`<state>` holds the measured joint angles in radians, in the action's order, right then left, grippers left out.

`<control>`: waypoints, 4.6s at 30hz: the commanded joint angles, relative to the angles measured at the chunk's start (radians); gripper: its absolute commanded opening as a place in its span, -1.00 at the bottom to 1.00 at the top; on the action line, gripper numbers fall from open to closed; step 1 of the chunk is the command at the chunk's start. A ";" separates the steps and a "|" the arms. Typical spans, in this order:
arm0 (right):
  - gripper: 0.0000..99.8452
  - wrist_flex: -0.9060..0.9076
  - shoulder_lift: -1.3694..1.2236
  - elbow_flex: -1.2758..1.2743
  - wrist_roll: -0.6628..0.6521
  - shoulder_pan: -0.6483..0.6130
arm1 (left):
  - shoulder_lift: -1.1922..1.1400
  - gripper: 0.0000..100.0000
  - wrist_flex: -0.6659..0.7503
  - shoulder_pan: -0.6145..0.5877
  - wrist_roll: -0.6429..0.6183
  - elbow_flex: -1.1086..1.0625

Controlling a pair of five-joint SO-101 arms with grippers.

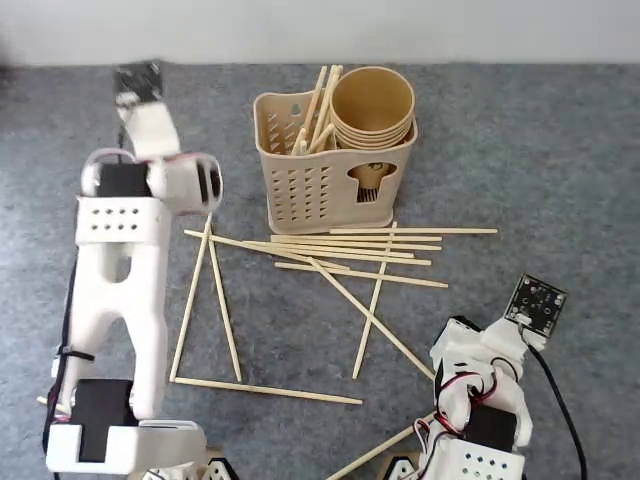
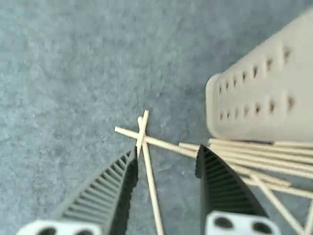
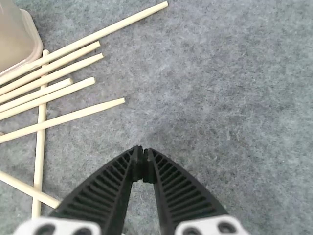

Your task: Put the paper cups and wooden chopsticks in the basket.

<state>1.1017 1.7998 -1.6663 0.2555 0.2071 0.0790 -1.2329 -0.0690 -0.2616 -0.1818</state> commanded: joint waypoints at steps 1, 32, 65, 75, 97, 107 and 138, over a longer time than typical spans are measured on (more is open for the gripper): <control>-0.98 0.008 0.015 -0.015 0.005 0.007 | 0.049 -0.62 0.150 -0.006 0.043 -0.147; -0.98 0.008 0.015 -0.015 0.006 0.007 | -0.563 -0.62 -0.051 -0.037 -0.092 0.320; -0.98 0.008 0.015 -0.015 0.005 0.007 | -0.701 -0.97 -0.135 -0.038 -0.133 0.449; -0.98 0.008 0.015 -0.015 0.005 0.007 | -0.468 -0.98 -0.261 0.002 -0.127 0.512; -0.98 0.008 0.015 -0.015 0.005 0.007 | -0.265 -0.98 -0.520 0.080 -0.130 1.268; -0.98 0.008 0.015 -0.015 0.006 0.007 | -0.270 -0.98 -0.279 0.094 -0.256 1.475; -0.98 0.001 0.015 -0.015 0.005 0.007 | -0.598 -0.79 -0.057 0.175 -0.226 1.403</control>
<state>1.1017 1.7998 -1.6663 0.2555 0.2071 -0.5378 -1.2375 0.0967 -0.5347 1.2098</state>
